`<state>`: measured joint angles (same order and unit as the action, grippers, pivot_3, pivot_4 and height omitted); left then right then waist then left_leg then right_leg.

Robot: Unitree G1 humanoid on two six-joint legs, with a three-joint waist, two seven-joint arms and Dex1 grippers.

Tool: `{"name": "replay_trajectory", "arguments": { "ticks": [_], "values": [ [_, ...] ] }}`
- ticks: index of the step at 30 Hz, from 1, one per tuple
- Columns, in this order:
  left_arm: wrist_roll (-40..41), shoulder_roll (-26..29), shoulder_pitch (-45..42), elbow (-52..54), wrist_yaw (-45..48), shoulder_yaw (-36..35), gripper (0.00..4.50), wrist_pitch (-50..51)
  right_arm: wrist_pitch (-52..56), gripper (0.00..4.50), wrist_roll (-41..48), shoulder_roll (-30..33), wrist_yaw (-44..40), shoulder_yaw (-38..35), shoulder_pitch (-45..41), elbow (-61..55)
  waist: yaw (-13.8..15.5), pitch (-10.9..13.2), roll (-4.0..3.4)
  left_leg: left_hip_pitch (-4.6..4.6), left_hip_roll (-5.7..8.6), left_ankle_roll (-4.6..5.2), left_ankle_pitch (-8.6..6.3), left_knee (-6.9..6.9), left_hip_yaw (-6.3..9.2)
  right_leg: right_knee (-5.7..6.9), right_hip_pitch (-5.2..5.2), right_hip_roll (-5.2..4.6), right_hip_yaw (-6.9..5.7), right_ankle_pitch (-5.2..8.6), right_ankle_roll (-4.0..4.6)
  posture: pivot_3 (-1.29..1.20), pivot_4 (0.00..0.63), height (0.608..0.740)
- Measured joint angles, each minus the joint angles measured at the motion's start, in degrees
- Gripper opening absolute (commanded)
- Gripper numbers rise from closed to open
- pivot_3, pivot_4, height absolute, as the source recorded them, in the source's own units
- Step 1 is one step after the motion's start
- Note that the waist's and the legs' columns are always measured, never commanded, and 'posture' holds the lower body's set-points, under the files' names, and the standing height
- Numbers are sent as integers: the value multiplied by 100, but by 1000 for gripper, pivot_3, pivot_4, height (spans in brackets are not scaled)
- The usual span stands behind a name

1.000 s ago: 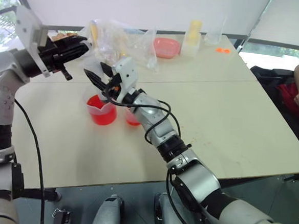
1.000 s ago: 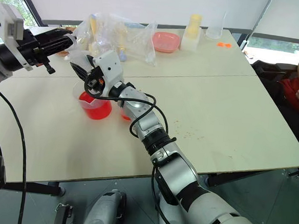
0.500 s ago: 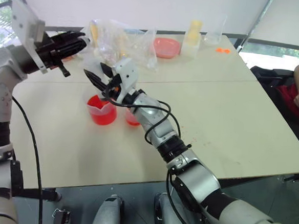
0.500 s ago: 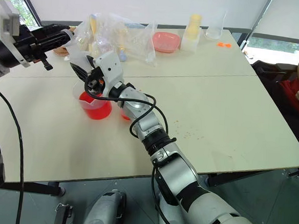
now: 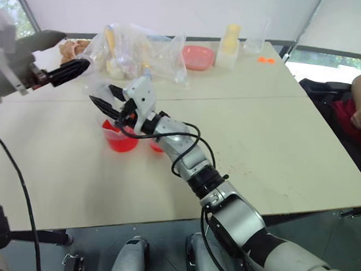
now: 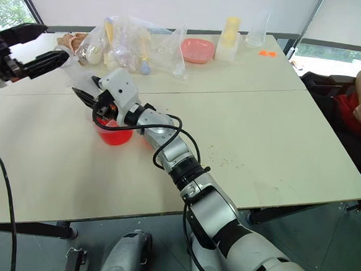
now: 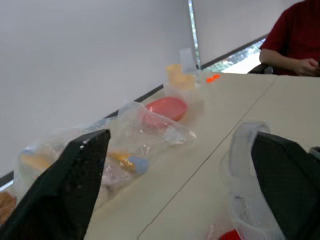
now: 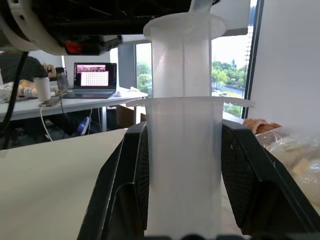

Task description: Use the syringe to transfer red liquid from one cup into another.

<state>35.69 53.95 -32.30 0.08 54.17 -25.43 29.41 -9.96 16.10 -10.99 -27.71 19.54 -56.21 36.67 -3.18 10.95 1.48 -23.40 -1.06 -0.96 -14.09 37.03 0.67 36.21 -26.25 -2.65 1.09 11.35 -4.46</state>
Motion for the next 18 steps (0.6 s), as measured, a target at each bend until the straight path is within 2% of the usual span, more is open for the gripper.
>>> {"name": "replay_trajectory", "arguments": {
  "ticks": [4,8,14,18],
  "values": [
    [272,-40,645,153,50,-257,4357,352,127,1442,218,0,187,-406,-61,-650,16,0,0,1,-1,0,0,1,0,1,-1,-1,0,0,0,0,150,740],
    [502,-184,954,190,-12,-432,4357,508,294,1442,389,-45,547,-800,-514,-964,26,0,0,1,-2,0,0,-1,2,0,-1,-2,-1,0,1,0,150,740],
    [632,-487,892,298,-223,-453,4357,504,723,1442,568,-47,933,-1203,-575,-1440,87,0,1,-1,1,-1,1,1,1,-1,1,-8,-2,-1,1,0,150,740],
    [708,-725,542,437,-319,-104,4357,511,1331,1442,677,48,1059,-1296,-201,-2568,96,-4,6,-1,3,-1,0,1,1,-2,5,-10,-3,0,1,0,150,740]
  ]
}}
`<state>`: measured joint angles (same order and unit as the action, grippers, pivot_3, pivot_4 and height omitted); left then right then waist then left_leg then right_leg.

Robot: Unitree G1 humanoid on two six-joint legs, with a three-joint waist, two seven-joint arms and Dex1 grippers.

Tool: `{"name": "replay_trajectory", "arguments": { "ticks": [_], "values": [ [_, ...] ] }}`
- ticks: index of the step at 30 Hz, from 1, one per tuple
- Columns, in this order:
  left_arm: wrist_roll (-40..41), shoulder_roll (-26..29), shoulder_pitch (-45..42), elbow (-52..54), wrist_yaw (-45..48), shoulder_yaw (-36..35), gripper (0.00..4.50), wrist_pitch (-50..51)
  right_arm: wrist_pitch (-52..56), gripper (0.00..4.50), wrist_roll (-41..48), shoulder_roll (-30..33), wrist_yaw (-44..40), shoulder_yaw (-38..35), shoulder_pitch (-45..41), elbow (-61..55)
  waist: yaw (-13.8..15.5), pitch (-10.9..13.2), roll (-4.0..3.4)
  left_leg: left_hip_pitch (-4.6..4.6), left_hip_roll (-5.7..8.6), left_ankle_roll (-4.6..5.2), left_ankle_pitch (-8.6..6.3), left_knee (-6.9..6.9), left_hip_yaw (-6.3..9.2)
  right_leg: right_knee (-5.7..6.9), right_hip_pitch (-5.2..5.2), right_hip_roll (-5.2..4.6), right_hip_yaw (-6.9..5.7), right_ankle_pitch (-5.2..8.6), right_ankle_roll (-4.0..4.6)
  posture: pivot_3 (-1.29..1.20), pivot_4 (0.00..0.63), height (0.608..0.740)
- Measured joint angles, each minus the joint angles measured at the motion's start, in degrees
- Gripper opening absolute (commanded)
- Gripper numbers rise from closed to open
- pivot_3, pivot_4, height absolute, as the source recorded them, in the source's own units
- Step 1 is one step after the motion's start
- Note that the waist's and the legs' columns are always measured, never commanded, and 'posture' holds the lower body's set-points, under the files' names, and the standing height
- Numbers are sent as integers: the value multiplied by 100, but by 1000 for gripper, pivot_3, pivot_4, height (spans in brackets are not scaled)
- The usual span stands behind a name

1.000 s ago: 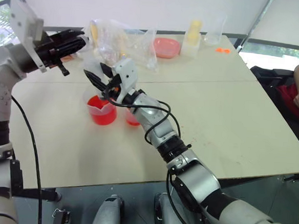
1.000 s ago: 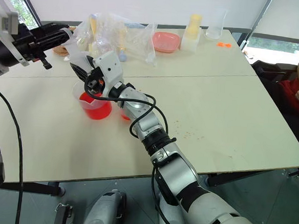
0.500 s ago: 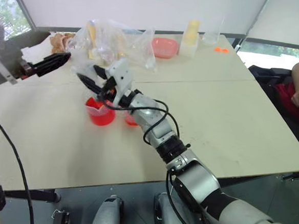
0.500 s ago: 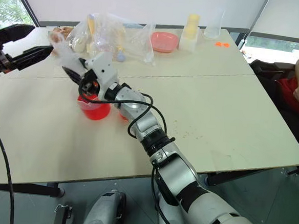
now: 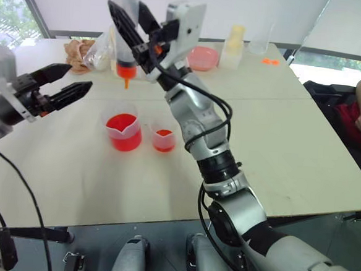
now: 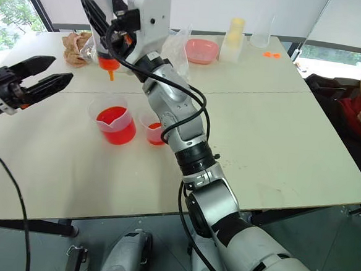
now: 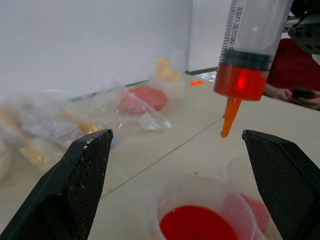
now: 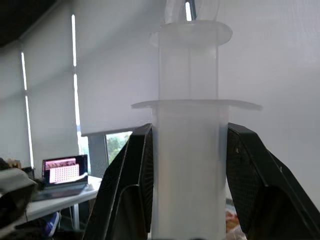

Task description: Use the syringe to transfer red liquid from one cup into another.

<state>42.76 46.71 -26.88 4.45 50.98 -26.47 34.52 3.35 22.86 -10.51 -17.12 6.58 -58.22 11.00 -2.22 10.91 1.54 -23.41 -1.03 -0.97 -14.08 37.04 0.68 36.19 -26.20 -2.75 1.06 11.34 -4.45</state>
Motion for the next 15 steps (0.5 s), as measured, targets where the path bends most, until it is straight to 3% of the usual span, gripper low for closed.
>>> {"name": "replay_trajectory", "arguments": {
  "ticks": [6,15],
  "values": [
    [-67,-243,-654,-77,20,651,4357,-29,1045,1442,-10,310,311,-15,1269,-1202,-22,-2,3,2,5,0,0,7,0,2,2,6,3,0,0,0,150,740],
    [-274,-559,-1748,-499,177,1233,4357,-287,1079,1442,-369,307,331,90,1696,-1295,-27,-1,3,3,3,1,0,7,0,2,2,13,6,0,-1,0,150,740]
  ]
}}
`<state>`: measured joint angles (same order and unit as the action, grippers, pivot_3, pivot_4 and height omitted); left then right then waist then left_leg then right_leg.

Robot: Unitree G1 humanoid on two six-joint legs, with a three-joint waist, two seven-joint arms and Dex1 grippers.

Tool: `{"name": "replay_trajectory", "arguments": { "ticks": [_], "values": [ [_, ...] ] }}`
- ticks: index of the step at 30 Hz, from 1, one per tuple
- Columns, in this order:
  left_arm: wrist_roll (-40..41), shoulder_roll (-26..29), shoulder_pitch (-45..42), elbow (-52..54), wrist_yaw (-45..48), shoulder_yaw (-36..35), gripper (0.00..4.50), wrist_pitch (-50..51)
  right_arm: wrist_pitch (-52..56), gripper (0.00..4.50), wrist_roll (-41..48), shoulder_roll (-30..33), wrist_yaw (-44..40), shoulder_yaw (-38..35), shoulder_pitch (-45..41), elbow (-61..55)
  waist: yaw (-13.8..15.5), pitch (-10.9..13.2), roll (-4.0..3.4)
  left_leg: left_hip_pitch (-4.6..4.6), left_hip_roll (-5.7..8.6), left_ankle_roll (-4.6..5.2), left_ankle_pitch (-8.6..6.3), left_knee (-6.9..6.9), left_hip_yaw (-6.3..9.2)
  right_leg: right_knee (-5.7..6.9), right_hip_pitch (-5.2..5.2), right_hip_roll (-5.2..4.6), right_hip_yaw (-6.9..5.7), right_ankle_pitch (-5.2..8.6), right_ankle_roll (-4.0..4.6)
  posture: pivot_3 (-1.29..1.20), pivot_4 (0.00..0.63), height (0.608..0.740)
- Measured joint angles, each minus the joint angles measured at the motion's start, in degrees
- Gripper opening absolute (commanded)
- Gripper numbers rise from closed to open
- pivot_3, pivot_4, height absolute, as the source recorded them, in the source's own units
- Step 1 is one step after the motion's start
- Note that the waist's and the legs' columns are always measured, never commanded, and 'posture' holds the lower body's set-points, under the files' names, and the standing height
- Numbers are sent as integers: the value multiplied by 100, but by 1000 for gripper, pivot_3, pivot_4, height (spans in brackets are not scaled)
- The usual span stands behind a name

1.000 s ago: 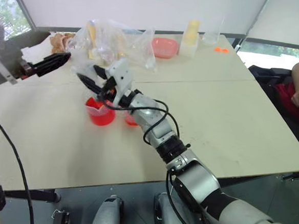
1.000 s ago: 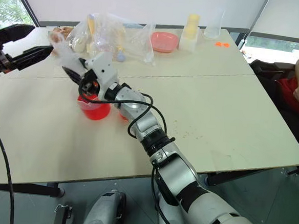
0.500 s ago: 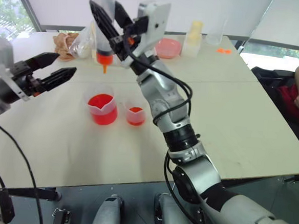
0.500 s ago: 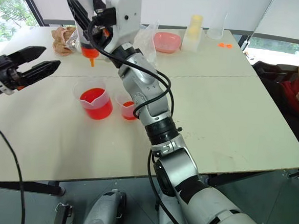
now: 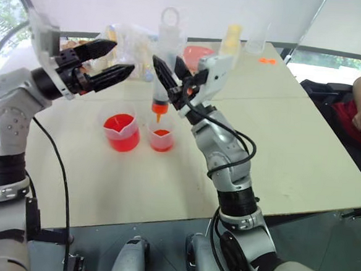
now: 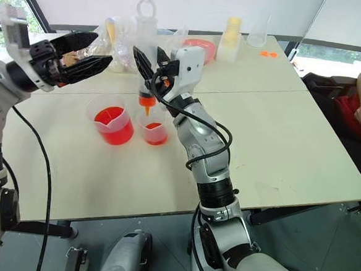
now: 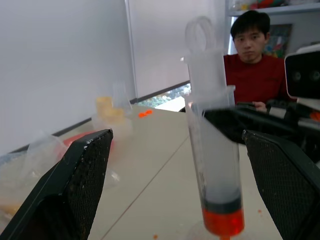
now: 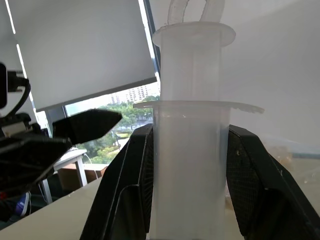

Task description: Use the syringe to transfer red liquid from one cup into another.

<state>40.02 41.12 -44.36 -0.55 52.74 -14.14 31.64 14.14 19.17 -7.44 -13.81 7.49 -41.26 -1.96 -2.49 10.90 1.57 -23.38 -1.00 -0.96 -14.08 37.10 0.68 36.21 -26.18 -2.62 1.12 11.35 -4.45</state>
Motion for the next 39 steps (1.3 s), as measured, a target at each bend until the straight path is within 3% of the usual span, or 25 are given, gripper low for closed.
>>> {"name": "replay_trajectory", "arguments": {
  "ticks": [10,21,24,31,39],
  "values": [
    [-678,-740,-1285,-1229,130,453,4357,-954,-299,1442,-269,-10,-103,164,191,180,-9,0,1,0,2,0,0,3,-1,-1,3,-1,1,0,-1,0,150,740],
    [-1504,-887,-1759,-2199,396,843,4357,-1855,-440,1442,-552,-12,-68,165,364,272,8,0,1,-1,3,0,0,4,-2,-2,5,-2,1,0,-1,0,150,740],
    [-1730,-925,-1806,-2417,476,955,3477,-2074,-441,1442,-606,-13,-61,160,425,346,5,0,1,-1,3,0,0,4,-1,-2,3,-1,1,0,-1,0,150,740],
    [-2039,-1004,-1906,-2528,833,1333,120,-2452,-625,1442,-973,84,-59,145,450,432,2,0,1,-1,3,0,0,4,-1,-2,3,-1,1,1,-2,0,150,740],
    [-2077,-869,-1945,-2310,1224,1318,54,-2060,-697,1442,-991,23,-155,166,509,439,-10,0,1,-1,2,1,0,3,-1,-1,1,0,1,1,-2,0,150,740]
  ]
}}
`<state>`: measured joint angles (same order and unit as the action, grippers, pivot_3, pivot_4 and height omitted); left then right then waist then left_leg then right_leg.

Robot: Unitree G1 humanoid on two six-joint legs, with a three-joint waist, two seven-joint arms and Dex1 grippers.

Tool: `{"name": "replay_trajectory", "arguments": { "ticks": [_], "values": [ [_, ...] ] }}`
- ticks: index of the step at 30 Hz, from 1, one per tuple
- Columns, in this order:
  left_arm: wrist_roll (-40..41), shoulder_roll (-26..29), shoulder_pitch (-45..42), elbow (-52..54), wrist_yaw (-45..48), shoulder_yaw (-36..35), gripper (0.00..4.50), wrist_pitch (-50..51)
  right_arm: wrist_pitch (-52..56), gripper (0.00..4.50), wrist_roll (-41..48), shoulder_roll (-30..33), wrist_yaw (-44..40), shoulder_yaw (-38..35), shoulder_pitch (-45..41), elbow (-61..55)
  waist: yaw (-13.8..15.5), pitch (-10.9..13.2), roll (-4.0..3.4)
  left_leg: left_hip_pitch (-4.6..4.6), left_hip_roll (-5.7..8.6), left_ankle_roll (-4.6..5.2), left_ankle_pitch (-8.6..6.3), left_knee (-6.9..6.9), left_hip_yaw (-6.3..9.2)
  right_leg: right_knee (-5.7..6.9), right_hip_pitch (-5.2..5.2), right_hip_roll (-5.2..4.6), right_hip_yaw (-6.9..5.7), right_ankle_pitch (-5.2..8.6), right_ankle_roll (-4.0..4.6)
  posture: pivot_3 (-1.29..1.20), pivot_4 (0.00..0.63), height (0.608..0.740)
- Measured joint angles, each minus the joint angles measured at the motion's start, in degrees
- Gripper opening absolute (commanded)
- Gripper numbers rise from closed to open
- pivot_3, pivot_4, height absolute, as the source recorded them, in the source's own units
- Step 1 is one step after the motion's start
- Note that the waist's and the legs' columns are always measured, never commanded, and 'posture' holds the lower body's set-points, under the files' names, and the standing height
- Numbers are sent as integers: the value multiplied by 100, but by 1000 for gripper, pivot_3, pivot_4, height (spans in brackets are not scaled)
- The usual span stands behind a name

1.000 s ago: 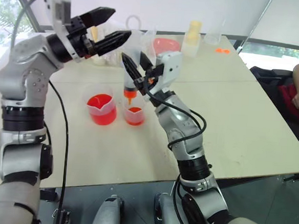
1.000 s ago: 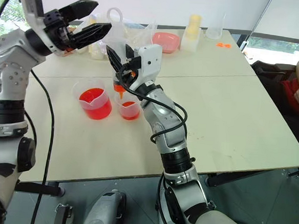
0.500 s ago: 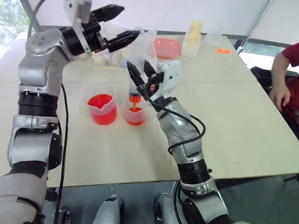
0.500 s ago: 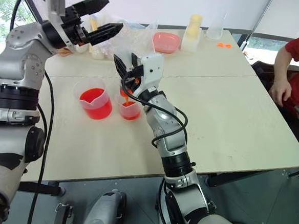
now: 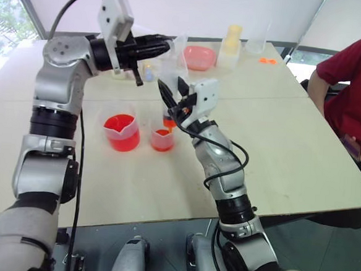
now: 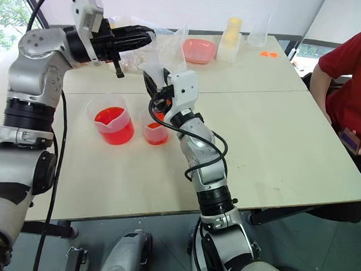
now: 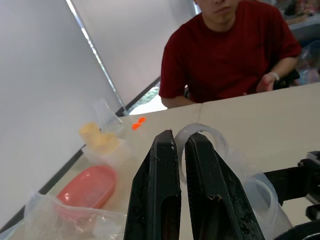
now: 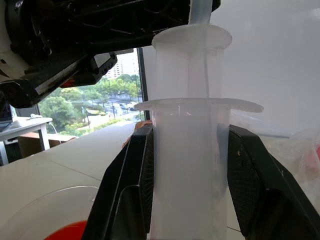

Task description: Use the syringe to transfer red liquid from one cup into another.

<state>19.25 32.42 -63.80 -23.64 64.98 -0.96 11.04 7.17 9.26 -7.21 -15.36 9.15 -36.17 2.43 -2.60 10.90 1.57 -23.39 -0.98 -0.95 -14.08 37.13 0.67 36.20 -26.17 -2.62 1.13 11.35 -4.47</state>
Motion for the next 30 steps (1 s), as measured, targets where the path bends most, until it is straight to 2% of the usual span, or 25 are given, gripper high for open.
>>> {"name": "replay_trajectory", "arguments": {
  "ticks": [26,30],
  "values": [
    [79,-143,759,713,-150,-338,54,483,766,1442,175,102,-76,-59,-241,-229,10,0,0,0,0,0,0,2,1,1,1,-1,0,0,0,0,150,740],
    [425,-228,756,754,-98,-461,1496,805,766,1442,227,106,27,-247,-354,-285,25,0,0,-1,1,0,0,4,3,1,2,-3,-1,0,0,0,150,740]
  ]
}}
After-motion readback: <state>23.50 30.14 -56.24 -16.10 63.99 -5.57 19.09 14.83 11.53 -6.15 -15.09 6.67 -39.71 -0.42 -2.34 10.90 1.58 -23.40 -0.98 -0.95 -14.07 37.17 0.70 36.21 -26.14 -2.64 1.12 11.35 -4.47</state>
